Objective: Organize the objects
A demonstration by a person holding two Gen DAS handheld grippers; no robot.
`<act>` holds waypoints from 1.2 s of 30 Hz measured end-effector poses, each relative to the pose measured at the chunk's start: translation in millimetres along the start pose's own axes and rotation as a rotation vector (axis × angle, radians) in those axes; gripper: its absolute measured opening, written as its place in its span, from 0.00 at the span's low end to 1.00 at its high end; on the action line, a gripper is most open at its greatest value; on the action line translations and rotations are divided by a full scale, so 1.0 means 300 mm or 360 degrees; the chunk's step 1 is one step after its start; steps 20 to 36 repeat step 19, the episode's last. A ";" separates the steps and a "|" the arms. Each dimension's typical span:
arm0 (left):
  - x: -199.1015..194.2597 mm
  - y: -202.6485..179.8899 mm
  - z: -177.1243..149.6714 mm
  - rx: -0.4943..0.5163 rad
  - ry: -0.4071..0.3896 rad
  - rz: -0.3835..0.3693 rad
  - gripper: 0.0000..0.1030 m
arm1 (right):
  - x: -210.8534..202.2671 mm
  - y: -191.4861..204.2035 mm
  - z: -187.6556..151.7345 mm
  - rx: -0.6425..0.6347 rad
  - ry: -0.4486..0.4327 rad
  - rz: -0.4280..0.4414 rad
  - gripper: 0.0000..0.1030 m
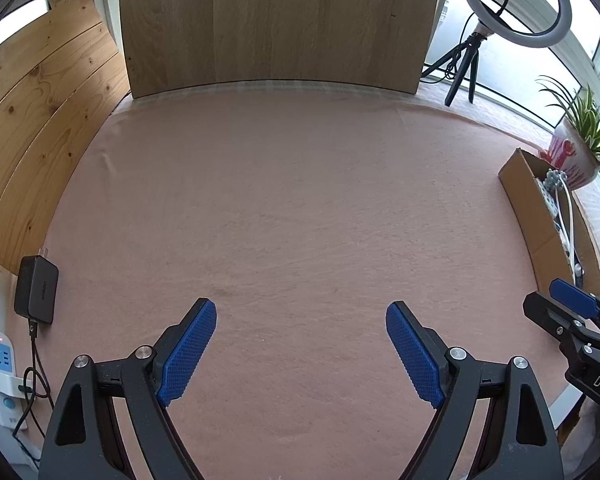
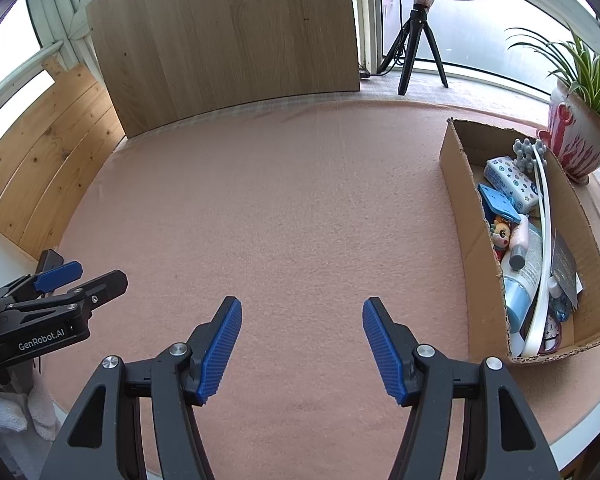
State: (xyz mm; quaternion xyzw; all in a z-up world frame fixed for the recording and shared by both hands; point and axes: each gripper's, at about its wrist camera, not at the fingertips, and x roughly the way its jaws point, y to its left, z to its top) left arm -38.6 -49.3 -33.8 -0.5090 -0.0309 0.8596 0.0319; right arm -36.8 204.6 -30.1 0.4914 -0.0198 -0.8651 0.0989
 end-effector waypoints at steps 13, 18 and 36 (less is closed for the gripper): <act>0.086 0.023 -0.015 -0.0057 0.0044 -0.0007 0.88 | 0.049 0.009 0.007 -0.0008 0.0038 0.0013 0.57; 0.138 0.050 -0.022 -0.0100 0.0049 0.0019 0.89 | 0.086 0.017 0.008 -0.0022 0.0023 0.0013 0.57; 0.149 0.055 -0.023 -0.0105 0.0047 0.0024 0.90 | 0.099 0.019 0.009 -0.0024 0.0021 0.0006 0.57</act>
